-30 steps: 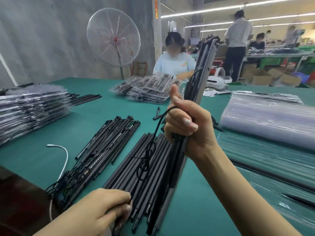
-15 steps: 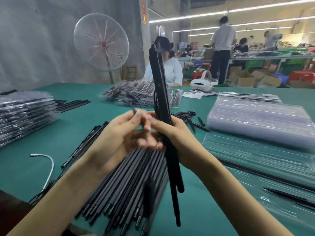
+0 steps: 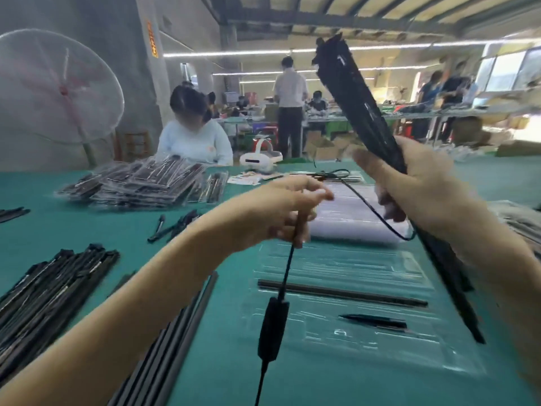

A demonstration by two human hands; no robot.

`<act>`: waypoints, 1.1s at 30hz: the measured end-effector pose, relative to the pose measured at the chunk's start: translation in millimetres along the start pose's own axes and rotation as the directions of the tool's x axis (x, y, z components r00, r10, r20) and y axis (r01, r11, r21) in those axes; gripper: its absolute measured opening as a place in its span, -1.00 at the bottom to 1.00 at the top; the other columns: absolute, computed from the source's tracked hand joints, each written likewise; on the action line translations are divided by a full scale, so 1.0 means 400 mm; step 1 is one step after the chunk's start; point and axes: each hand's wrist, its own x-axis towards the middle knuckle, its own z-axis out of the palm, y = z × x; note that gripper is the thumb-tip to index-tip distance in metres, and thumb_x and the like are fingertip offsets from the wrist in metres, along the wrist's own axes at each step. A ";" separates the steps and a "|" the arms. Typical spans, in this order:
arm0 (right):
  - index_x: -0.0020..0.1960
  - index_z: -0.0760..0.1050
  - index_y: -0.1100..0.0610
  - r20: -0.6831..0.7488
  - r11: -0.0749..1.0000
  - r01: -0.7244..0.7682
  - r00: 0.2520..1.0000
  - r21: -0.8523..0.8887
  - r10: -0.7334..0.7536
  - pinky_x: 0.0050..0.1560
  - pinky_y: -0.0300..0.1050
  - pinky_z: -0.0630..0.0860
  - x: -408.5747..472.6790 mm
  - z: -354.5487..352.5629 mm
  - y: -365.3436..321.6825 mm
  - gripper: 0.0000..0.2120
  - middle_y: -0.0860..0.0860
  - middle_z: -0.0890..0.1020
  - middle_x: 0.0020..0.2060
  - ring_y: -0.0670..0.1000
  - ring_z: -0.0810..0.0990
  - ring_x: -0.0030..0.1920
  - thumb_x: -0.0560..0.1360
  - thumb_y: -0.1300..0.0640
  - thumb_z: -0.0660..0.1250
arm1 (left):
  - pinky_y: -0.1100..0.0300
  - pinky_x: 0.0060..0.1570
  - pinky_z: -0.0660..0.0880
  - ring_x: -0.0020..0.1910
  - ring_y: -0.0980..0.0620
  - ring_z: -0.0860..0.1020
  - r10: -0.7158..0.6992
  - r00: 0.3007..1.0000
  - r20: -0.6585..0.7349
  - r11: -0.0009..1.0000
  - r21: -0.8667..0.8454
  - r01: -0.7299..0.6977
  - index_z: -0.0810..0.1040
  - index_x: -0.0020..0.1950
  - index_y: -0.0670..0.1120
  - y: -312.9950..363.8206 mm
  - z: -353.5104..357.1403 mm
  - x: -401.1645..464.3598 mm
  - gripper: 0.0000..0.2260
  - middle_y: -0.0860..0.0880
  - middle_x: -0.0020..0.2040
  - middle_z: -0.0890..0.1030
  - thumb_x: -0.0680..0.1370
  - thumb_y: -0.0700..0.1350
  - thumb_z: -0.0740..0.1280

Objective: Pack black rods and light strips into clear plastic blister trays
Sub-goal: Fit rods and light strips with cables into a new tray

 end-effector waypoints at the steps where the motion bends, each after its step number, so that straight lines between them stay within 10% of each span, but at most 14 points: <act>1: -0.12 0.37 -0.04 -0.012 0.998 0.035 0.999 0.047 -0.035 -0.56 -0.21 0.43 0.001 -0.021 0.007 -0.66 -0.07 0.53 -0.53 -0.10 0.49 -0.58 0.42 -0.32 0.22 | 0.37 -0.60 0.26 -0.59 0.12 0.42 -0.007 0.997 0.071 1.000 0.014 0.006 0.46 0.06 -0.10 -0.005 0.034 0.008 -0.89 -0.03 -0.35 0.36 0.65 -0.17 0.14; 5: 0.06 0.30 -0.15 -0.171 0.963 0.233 0.952 -0.138 -0.255 -0.55 -0.30 0.45 0.010 -0.095 0.040 -0.81 -0.11 0.53 -0.42 -0.07 0.53 -0.52 0.55 -0.20 0.20 | 0.38 -0.63 0.26 -0.63 0.15 0.46 -0.110 0.946 0.304 0.991 0.107 0.081 0.28 0.14 -0.10 -0.082 0.207 0.025 -0.90 -0.08 -0.34 0.41 0.65 -0.26 0.12; 9: 0.02 0.35 -0.03 -0.079 0.986 0.164 0.983 0.002 -0.163 -0.57 -0.31 0.41 0.014 -0.123 0.071 -0.76 -0.01 0.50 -0.35 -0.08 0.50 -0.51 0.52 -0.19 0.19 | 0.14 -0.31 0.58 -0.37 -0.18 0.64 -0.131 0.890 0.437 0.973 0.229 0.031 0.17 0.16 0.01 -0.147 0.318 0.028 -0.76 -0.15 -0.06 0.58 0.62 -0.11 0.23; 13: 0.02 0.45 0.15 0.255 0.740 -0.327 0.943 0.588 0.214 -0.68 -0.37 0.20 0.009 -0.124 0.114 -0.67 -0.02 0.41 -0.42 -0.12 0.32 -0.59 0.58 -0.13 0.15 | 0.18 -0.26 0.57 -0.29 -0.11 0.64 -0.002 0.969 0.246 0.948 0.309 -0.076 0.40 0.11 0.00 -0.117 0.276 0.059 -0.90 -0.12 -0.05 0.67 0.61 -0.05 0.24; 16: 0.10 0.47 0.21 0.488 0.521 -0.584 0.810 0.623 0.325 -0.72 -0.39 0.17 0.007 -0.099 0.144 -0.57 -0.02 0.33 -0.45 -0.15 0.27 -0.59 0.60 -0.14 0.07 | 0.34 -0.52 0.35 -0.49 -0.01 0.56 0.102 0.989 0.104 0.967 0.221 -0.123 0.57 -0.23 -0.06 -0.069 0.194 0.075 -0.76 -0.07 -0.39 0.62 0.61 -0.11 0.24; 21: 0.14 0.51 0.25 0.504 0.636 -0.595 0.790 0.491 0.350 -0.57 -0.31 0.36 -0.001 -0.009 0.208 -0.46 -0.03 0.36 -0.49 -0.09 0.38 -0.53 0.64 -0.15 -0.04 | 0.35 -0.58 0.29 -0.59 0.03 0.49 0.204 0.979 0.007 0.976 0.081 -0.203 0.54 -0.50 -0.08 -0.021 0.086 0.057 -0.66 -0.07 -0.54 0.52 0.45 0.01 0.29; 26: 0.30 0.48 0.12 0.716 0.507 -0.666 0.686 0.547 0.129 -0.61 -0.28 0.37 -0.032 0.076 0.237 -0.43 -0.01 0.36 -0.53 -0.05 0.41 -0.54 0.55 -0.24 0.03 | 0.31 -0.46 0.41 -0.30 0.07 0.49 0.089 0.967 -0.239 0.994 0.082 -0.071 0.49 -0.04 -0.03 -0.080 0.083 0.112 -0.88 -0.02 -0.20 0.52 0.61 -0.02 0.22; 33: 0.18 0.59 0.13 0.740 0.647 -0.623 0.660 0.440 0.132 -0.35 -0.17 0.56 -0.064 0.150 0.278 -0.34 0.10 0.60 -0.41 0.05 0.62 -0.39 0.55 -0.31 -0.07 | 0.48 -0.30 0.42 -0.19 0.17 0.59 0.128 0.942 -0.312 0.980 -0.106 -0.168 0.53 -0.05 -0.08 -0.232 0.113 0.143 -0.87 0.12 -0.19 0.61 0.61 -0.08 0.23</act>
